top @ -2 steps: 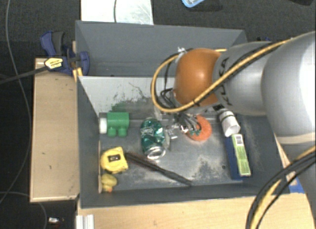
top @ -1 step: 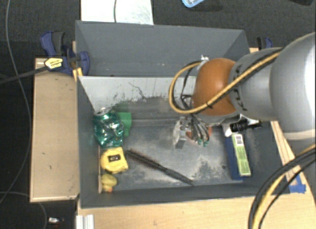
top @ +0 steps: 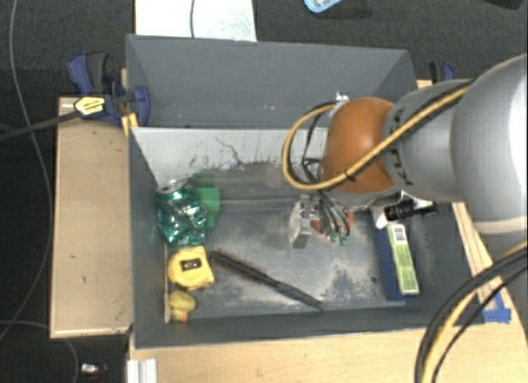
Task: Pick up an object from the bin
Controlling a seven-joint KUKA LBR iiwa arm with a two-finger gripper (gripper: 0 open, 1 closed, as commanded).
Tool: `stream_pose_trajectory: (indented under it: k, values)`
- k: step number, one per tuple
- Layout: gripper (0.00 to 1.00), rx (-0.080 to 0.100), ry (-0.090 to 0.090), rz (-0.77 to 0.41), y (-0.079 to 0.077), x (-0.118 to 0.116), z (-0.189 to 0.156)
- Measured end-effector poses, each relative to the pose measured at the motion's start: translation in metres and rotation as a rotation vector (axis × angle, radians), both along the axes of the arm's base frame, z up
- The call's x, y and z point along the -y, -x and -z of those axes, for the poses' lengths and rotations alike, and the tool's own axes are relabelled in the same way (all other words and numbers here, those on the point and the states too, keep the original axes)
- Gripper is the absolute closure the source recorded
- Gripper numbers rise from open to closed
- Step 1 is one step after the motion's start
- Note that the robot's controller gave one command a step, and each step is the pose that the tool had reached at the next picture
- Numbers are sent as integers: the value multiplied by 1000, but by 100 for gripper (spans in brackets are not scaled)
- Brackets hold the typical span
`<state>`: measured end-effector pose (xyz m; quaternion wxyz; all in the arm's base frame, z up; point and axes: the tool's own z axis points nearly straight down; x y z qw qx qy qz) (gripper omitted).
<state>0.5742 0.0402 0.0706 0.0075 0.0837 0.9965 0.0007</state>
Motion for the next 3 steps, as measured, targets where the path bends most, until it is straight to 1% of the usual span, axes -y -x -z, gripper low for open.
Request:
stream_pose_trajectory:
  k: [1,2,3]
  values:
    - [0,4,-2,96,3,20,-56]
    - [0,4,-2,95,3,20,-56]
    - [0,8,-2,99,26,-14,-11]
